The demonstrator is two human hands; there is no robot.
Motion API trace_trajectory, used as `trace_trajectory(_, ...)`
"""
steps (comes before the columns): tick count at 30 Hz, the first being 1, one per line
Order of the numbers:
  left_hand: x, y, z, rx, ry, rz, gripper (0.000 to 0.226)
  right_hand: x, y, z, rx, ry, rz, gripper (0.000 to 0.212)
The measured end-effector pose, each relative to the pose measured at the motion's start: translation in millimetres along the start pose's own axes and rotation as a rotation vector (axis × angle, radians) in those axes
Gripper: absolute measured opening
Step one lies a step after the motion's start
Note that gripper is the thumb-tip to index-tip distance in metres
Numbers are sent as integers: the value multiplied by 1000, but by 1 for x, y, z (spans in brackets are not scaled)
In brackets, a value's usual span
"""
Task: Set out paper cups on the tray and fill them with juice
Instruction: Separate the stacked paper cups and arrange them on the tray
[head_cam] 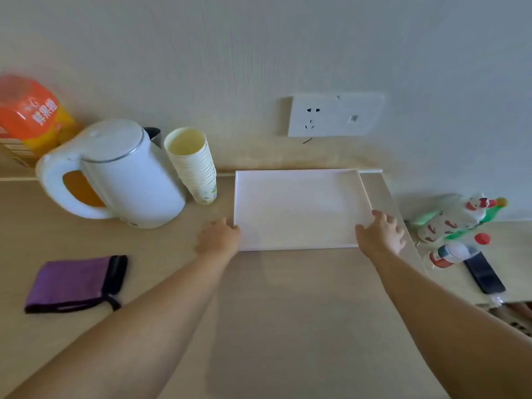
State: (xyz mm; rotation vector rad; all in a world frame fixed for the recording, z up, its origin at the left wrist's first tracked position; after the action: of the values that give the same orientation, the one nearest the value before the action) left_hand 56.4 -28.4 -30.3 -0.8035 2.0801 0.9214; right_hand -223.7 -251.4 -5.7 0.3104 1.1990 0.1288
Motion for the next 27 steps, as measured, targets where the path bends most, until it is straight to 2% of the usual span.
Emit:
trace_trajectory(2,-1,-3,-4,26,-71,-31,33,0,-6,-3,46,-17,-3,52)
trace_trajectory(6,1,-4,-1,35,-81,-73,31,6,-18,-10,27,-81,12,49)
trace_trajectory(11,-11,23,6,146,116,-107,31,4,-10,-18,-43,-153,46,48)
trace_trajectory(15,-19,60,38,205,134,-99,34,5,27,-28,-102,-211,93,40)
trace_trajectory(19,-28,94,86,187,111,-135,32,19,69,-42,-133,-227,154,17)
trace_trajectory(23,-35,121,112,155,95,-177,30,32,95,-48,-147,-89,147,4)
trace_trajectory(27,-40,132,128,56,90,-195,20,42,109,-47,-152,-66,169,11)
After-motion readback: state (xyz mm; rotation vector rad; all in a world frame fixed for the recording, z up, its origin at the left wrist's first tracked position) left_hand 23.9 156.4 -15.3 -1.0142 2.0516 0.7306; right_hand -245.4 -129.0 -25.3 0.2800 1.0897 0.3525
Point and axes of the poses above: each hand's wrist, its own y-axis away from the middle knuckle, its own x-axis out of the palm, z = x × y, the point moved 7 cm from there along -y, towards the middle knuckle, and after that the axes turned 10 degrees about x, right-handed, at the moved point
